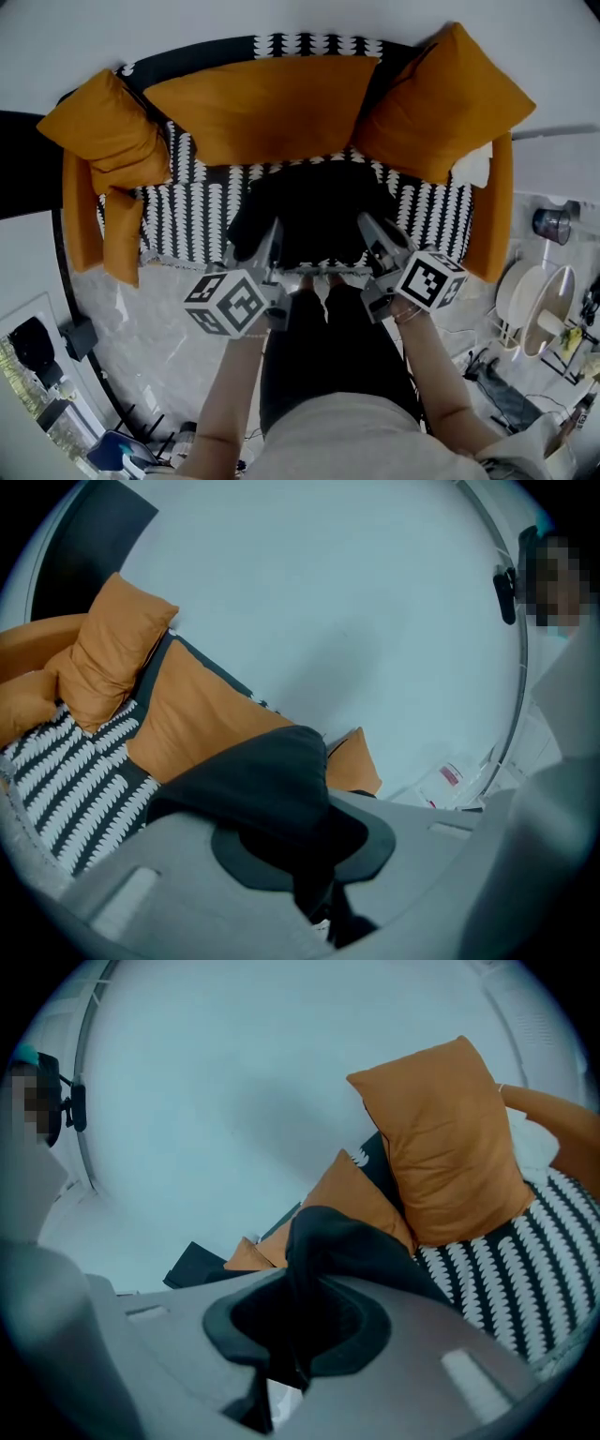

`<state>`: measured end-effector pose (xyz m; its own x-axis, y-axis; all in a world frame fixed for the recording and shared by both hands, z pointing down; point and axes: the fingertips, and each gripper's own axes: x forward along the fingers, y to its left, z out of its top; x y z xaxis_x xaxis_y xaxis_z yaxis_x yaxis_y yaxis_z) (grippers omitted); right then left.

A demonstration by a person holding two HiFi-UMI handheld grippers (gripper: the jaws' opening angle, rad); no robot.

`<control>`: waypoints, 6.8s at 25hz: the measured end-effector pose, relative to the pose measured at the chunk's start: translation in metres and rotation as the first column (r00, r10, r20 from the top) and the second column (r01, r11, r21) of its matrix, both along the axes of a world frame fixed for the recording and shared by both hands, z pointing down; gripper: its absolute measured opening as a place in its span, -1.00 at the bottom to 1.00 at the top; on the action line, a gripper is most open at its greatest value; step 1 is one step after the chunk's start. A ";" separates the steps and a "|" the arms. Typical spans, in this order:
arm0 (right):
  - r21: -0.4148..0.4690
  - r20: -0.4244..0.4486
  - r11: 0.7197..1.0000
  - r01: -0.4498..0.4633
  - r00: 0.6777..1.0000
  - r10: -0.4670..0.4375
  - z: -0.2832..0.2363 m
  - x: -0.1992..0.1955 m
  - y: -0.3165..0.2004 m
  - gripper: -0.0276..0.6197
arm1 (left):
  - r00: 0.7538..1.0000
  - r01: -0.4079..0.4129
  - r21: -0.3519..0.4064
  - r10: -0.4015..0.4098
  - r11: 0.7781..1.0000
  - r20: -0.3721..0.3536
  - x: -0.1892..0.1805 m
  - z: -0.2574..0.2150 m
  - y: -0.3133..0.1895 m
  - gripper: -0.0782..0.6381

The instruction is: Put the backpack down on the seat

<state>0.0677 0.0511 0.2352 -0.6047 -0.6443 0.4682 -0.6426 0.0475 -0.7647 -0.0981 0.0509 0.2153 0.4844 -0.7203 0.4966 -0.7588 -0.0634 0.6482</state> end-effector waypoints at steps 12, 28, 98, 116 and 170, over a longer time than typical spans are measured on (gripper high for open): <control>-0.051 -0.051 0.999 -0.011 0.999 0.008 0.067 0.012 -0.004 -0.73 | 1.000 0.011 -0.052 -0.011 0.999 -0.005 -0.004 0.067 -0.002 -0.66; -0.077 -0.047 0.993 -0.086 0.995 0.083 0.142 0.003 -0.035 -0.73 | 1.000 0.016 -0.069 -0.014 0.998 0.027 0.000 0.137 -0.033 -0.66; -0.090 -0.194 0.993 -0.075 0.979 0.056 0.113 0.024 -0.011 -0.27 | 0.986 0.101 -0.186 -0.075 0.977 0.146 -0.016 0.121 0.009 0.02; 0.123 -0.091 0.992 0.043 0.995 -0.032 -0.042 -0.018 -0.008 -0.32 | 0.998 -0.055 0.098 0.055 0.994 0.010 0.032 -0.037 -0.009 -0.63; 0.565 -0.037 0.792 0.232 0.966 -0.257 -0.243 -0.072 0.028 -0.91 | 0.965 -0.174 0.468 0.244 0.866 -0.093 0.066 -0.212 0.030 -0.76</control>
